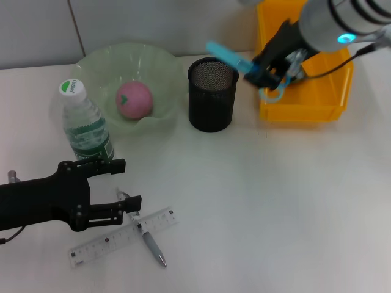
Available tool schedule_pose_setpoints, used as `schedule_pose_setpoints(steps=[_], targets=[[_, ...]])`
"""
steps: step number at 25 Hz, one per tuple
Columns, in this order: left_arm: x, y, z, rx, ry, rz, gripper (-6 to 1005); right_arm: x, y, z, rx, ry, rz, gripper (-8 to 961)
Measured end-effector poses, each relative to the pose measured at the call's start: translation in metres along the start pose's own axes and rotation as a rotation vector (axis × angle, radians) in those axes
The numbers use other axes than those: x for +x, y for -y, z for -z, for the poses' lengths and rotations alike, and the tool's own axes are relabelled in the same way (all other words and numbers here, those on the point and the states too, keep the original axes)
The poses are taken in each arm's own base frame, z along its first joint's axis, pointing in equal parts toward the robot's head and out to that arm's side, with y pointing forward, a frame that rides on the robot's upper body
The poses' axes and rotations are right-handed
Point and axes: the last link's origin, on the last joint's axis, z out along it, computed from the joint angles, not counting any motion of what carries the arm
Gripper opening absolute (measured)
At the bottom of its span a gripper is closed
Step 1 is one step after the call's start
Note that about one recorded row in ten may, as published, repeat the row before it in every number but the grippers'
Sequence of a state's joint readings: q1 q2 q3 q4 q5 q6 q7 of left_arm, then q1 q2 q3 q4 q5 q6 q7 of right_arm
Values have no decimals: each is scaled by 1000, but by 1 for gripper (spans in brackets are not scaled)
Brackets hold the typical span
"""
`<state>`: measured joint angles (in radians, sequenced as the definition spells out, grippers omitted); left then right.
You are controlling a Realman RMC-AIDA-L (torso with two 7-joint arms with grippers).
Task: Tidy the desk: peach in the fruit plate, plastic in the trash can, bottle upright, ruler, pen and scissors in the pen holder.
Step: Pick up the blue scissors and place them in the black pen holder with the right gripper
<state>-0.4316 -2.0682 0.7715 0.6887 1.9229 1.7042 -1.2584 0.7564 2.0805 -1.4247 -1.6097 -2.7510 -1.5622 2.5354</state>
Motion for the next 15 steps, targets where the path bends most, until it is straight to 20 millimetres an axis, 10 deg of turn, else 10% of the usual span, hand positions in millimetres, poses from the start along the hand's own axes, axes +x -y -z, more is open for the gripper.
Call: schedule_pose_setpoints(steps=[15], targets=[[3, 2, 4, 30, -39, 3, 829, 4, 11, 20, 223, -22, 443, 246]])
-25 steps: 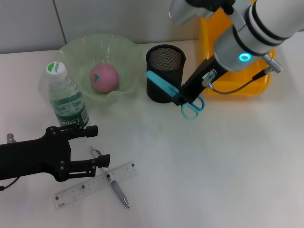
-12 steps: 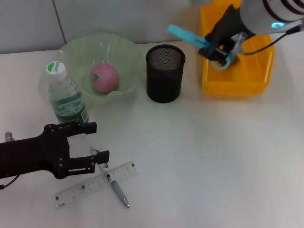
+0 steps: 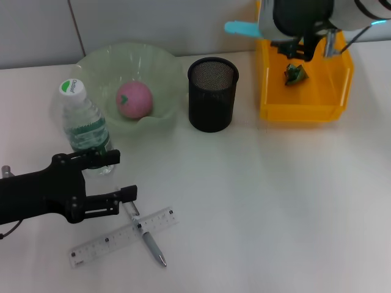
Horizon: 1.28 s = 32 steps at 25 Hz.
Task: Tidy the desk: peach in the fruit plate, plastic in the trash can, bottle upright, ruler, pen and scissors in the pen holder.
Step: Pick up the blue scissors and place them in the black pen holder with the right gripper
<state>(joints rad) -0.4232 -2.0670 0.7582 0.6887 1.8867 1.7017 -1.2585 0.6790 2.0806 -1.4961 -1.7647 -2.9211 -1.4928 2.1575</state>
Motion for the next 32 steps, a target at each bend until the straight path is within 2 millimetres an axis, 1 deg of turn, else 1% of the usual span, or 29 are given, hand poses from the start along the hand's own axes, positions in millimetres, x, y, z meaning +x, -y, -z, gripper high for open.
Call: schedule_pose_setpoints(steps=[5, 12, 14, 18, 21, 25, 29, 32], targets=[[1, 2, 0, 17, -8, -7, 829, 0, -1, -2, 59, 32, 148, 246], [-1, 3, 0, 37, -24, -10, 829, 4, 5, -9, 152, 57, 294, 245], [-2, 3, 1, 44, -29, -12, 828, 9, 5, -15, 203, 66, 347, 246], [-3, 3, 4, 61, -36, -21, 828, 16, 5, -27, 361, 91, 458, 246], [-5, 3, 5, 68, -40, -23, 828, 22, 0, -37, 455, 89, 552, 245], [-9, 1, 5, 77, -56, -30, 828, 30, -17, -58, 543, 63, 726, 245], [-13, 0, 4, 85, -58, -38, 828, 36, -35, -77, 684, 20, 918, 245], [-15, -1, 3, 88, -60, -44, 828, 41, -44, -86, 773, 1, 989, 245]])
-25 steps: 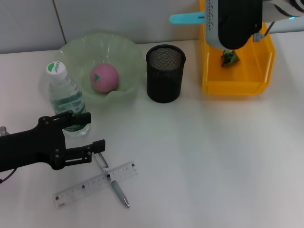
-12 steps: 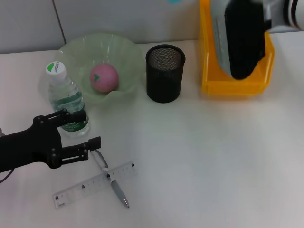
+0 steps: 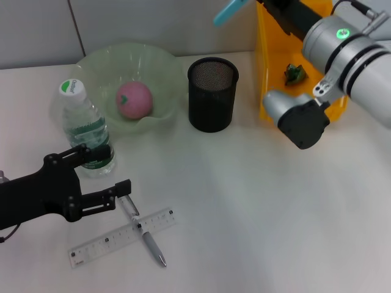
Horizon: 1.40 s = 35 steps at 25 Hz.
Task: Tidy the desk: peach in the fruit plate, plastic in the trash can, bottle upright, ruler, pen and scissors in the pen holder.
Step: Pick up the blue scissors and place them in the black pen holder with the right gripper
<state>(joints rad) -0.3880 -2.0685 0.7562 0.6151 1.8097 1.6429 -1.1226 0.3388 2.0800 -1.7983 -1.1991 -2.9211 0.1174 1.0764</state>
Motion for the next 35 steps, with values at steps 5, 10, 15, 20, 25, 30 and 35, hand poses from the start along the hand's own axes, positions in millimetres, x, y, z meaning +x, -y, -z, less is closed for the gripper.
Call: schedule_pose_setpoints(steps=[5, 10, 15, 20, 25, 30, 35], targets=[[-5, -3, -2, 2, -16, -4, 829, -9, -16, 3, 37, -10, 74, 246], [-11, -7, -3, 8, -32, -15, 829, -21, -29, 8, 43, 2, 154, 246], [-15, -9, -4, 12, -37, -27, 829, -32, -34, 9, 46, 19, 220, 246], [-16, -10, -5, 14, -37, -42, 829, -39, -33, 7, 54, 42, 286, 246], [-18, -12, -6, 17, -49, -72, 829, -45, -38, 5, 56, 63, 382, 245], [-22, -16, -8, 20, -60, -103, 828, -44, -42, 4, 53, 62, 454, 245], [-25, -19, -10, 26, -75, -121, 828, -43, -44, 5, 65, 51, 476, 245]])
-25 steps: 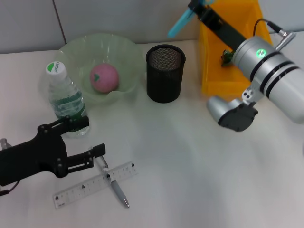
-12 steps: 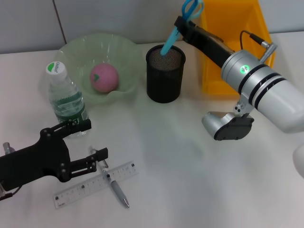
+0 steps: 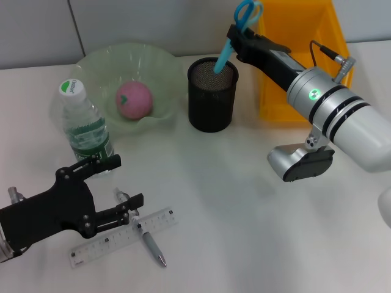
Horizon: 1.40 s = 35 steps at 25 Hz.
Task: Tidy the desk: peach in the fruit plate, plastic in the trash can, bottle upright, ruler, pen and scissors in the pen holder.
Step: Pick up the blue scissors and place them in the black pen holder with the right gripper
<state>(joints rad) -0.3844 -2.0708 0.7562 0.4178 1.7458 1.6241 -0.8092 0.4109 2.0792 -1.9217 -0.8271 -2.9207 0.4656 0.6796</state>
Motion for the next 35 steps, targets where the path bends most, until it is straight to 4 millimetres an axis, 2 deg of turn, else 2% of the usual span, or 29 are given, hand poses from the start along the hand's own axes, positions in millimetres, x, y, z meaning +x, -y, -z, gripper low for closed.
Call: schedule_pose_setpoints(steps=[9, 26, 35], targets=[[-4, -5, -1, 3, -11, -16, 828, -10, 4, 0, 10, 30, 11, 246], [-7, -10, 2, 20, -28, -47, 829, -16, 11, 0, 7, 28, -30, 371], [-6, -9, 2, 21, -31, -51, 829, -18, 15, -3, -17, 18, -58, 381]])
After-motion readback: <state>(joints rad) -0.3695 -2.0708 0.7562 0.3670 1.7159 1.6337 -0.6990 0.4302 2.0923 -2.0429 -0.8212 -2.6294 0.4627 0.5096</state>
